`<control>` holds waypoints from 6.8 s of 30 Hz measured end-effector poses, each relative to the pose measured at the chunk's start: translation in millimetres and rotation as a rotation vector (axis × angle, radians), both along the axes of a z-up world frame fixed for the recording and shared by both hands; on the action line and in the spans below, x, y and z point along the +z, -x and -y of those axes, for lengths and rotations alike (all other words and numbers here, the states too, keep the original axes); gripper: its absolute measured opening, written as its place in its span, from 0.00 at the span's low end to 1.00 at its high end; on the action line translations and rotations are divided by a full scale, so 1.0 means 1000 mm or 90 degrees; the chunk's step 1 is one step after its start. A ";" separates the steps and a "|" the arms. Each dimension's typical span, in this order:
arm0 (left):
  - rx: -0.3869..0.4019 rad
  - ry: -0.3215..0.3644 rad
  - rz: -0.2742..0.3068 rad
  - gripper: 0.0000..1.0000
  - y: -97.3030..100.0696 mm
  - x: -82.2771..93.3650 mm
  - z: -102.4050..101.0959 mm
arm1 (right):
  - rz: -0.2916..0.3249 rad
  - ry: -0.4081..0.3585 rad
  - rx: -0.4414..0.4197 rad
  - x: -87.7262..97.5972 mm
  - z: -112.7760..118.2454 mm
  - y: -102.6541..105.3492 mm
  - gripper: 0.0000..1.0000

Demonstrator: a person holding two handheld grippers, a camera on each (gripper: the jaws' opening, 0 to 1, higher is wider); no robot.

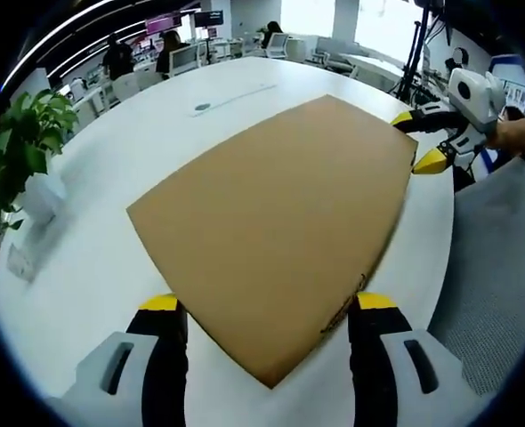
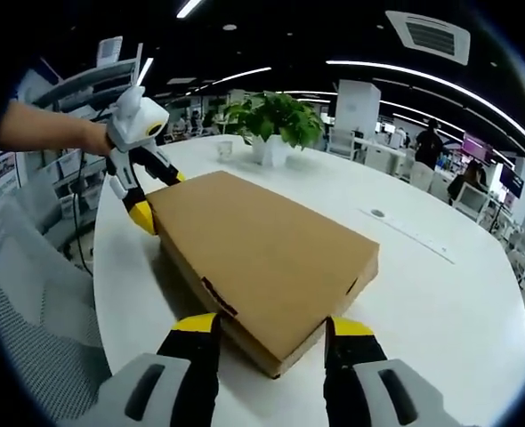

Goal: Operate the shoe box by opening the lid, removing the specified soft item, and placing it in the target area until the item is outside and the box remains undamaged.

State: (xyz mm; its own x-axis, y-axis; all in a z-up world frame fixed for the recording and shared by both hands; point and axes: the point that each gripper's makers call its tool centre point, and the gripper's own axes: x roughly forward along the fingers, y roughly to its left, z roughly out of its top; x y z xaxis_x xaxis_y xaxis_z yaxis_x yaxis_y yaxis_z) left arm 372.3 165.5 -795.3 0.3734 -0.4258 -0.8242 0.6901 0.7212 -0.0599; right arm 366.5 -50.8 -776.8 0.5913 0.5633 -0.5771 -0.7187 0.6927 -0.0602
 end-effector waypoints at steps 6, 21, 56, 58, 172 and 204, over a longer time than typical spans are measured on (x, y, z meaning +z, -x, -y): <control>-0.003 0.001 0.018 0.75 -0.001 0.000 0.000 | 0.005 -0.012 -0.006 0.000 -0.001 0.001 0.43; 0.015 -0.009 0.019 0.75 0.005 0.000 -0.022 | 0.010 -0.020 0.014 0.001 -0.022 0.004 0.42; 0.077 0.027 0.103 0.64 0.014 0.012 -0.040 | 0.028 -0.018 -0.004 -0.001 -0.025 0.007 0.39; 0.080 0.033 0.104 0.61 0.016 0.013 -0.040 | 0.023 -0.017 -0.009 -0.002 -0.024 0.008 0.38; 0.177 0.046 0.233 0.24 -0.051 0.130 -0.057 | 0.163 -0.058 -0.069 0.117 -0.008 -0.066 0.06; 0.205 0.026 0.257 0.05 -0.086 0.141 -0.072 | 0.168 -0.074 -0.098 0.127 -0.006 -0.095 0.04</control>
State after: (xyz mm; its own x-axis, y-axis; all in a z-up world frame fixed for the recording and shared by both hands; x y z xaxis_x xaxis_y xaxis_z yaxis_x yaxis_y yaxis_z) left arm 458.4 237.5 -653.9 0.7756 -0.2654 -0.5727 0.4070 0.9038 0.1323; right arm 461.8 -44.8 -649.6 0.7949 0.5093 -0.3298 -0.5755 0.8050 -0.1440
